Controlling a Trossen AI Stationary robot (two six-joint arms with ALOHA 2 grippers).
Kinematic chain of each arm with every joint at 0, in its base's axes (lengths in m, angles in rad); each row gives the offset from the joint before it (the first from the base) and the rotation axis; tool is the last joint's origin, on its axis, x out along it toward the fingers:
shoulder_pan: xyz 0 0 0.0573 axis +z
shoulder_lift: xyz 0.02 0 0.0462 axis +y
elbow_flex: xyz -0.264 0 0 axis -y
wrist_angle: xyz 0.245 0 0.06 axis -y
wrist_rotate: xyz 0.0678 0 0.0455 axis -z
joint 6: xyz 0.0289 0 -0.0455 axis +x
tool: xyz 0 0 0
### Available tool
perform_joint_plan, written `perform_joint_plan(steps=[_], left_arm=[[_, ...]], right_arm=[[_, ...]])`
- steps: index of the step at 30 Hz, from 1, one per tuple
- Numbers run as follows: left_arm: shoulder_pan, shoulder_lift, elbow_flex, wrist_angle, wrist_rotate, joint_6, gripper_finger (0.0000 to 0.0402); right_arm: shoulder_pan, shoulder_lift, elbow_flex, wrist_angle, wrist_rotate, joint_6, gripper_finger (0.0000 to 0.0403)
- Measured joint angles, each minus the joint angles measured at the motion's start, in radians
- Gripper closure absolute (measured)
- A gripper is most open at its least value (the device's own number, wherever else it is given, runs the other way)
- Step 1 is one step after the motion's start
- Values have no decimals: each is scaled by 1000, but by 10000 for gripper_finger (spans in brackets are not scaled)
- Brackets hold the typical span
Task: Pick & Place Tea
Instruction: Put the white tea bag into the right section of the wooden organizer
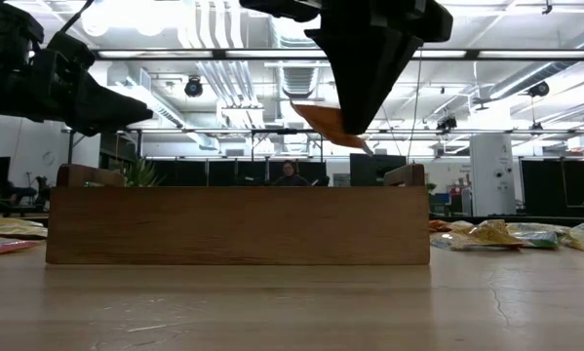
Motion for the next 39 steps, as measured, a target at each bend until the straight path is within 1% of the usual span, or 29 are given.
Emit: perform_joint_plan(steps=[13, 16, 29, 39], left_arm=[[0, 0, 0, 0, 0, 0, 255], [0, 0, 0, 0, 0, 0, 255], [0, 0, 0, 0, 0, 0, 255], [0, 0, 0, 0, 0, 0, 255]], right_arm=[[1, 0, 0, 1, 0, 4, 394], [3, 0, 0, 1, 0, 11, 388], [3, 0, 0, -2, 0, 25, 301], [3, -2, 0, -2, 0, 23, 266]])
